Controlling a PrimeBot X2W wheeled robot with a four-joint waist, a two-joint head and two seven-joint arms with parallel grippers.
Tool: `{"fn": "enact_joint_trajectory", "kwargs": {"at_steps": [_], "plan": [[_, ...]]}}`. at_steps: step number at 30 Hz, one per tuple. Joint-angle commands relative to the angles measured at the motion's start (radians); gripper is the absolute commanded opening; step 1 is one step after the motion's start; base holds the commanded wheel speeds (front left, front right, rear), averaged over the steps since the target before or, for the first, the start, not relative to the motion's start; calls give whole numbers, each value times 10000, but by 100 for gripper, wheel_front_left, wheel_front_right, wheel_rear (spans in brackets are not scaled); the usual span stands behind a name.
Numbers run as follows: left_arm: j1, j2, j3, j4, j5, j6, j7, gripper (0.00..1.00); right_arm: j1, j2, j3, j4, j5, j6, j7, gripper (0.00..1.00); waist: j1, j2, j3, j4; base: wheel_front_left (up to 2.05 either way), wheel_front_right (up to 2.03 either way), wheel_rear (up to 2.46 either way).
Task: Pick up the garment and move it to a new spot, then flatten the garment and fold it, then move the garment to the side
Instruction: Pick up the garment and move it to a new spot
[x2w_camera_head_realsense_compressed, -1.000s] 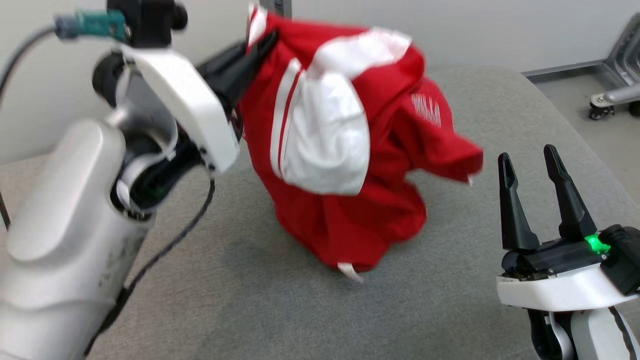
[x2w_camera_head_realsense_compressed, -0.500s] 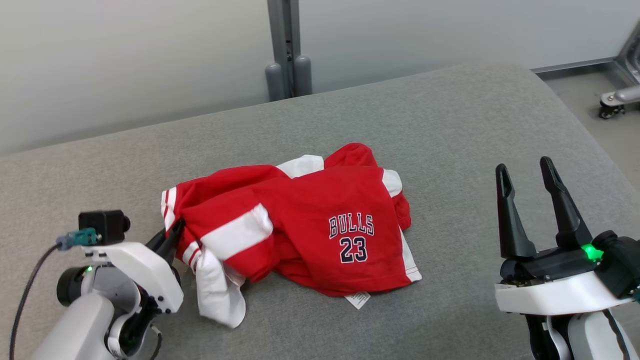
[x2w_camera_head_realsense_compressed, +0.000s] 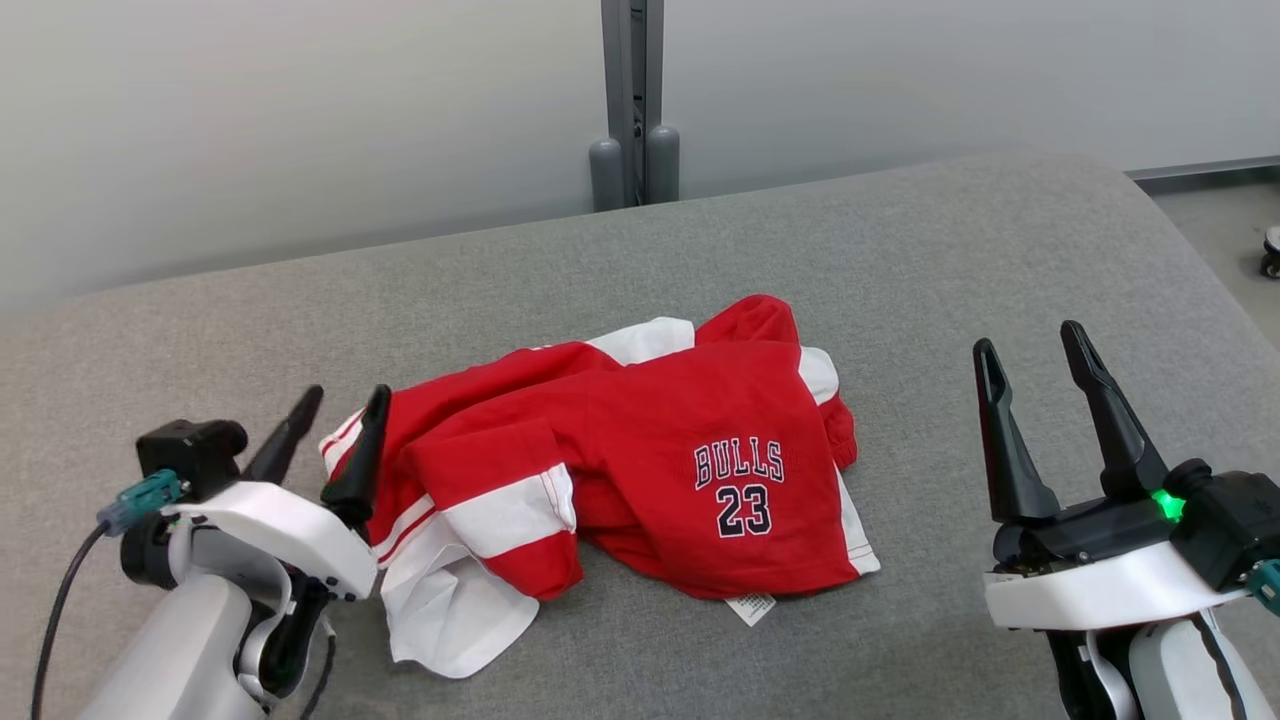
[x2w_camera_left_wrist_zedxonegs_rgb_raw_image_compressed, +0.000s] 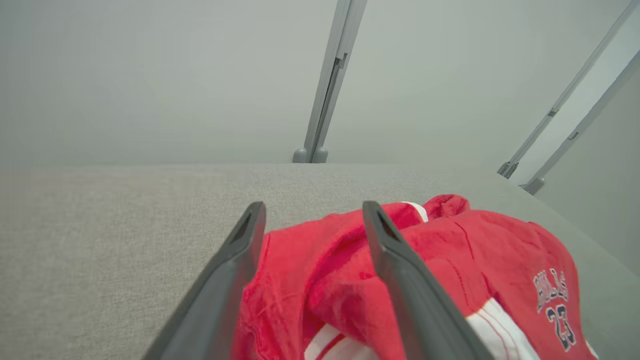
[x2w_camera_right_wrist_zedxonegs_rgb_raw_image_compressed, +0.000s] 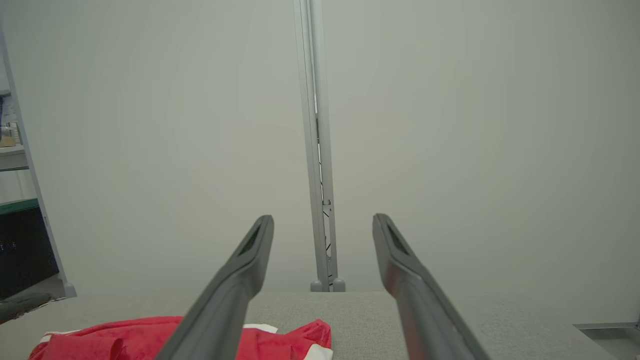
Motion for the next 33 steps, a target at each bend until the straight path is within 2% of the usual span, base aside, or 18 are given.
{"fn": "enact_joint_trajectory", "kwargs": {"at_steps": [1,9,13,16,19,24,29,33], "plan": [[-70,148,96,-262,190,167,-326,100,-46,-109,15,50,-58,5,-48,100,0,-1,-101,63,0,0,0],[1231,382,952,-1998,865,1428,-1056,100,423,-11,-415,326,82,5,-48,100,0,-1,-284,157,0,0,0],[2275,-124,1931,-3301,1727,1874,-1102,100,721,58,-532,632,39,5,-48,100,0,-1,-185,188,0,0,0],[3138,-684,2714,-4096,2509,1963,-1089,100,867,92,-593,750,15,5,-48,100,0,-1,-121,196,0,0,0],[3763,-1305,3074,-4441,3119,1677,-1090,100,909,114,-717,783,28,5,-48,100,0,-1,-98,257,0,0,0],[3991,-1860,3221,-4088,3671,1082,-1092,100,798,130,-706,819,-34,5,-48,100,0,-1,-191,283,0,0,0],[3817,-2139,3342,-3717,3939,689,-1092,100,734,127,-695,796,-53,5,-48,100,0,-1,-236,273,0,0,0],[3640,-2301,2992,-3435,4094,429,-1024,100,708,76,-675,819,-58,5,-48,100,0,-1,-256,260,0,0,0]]}}
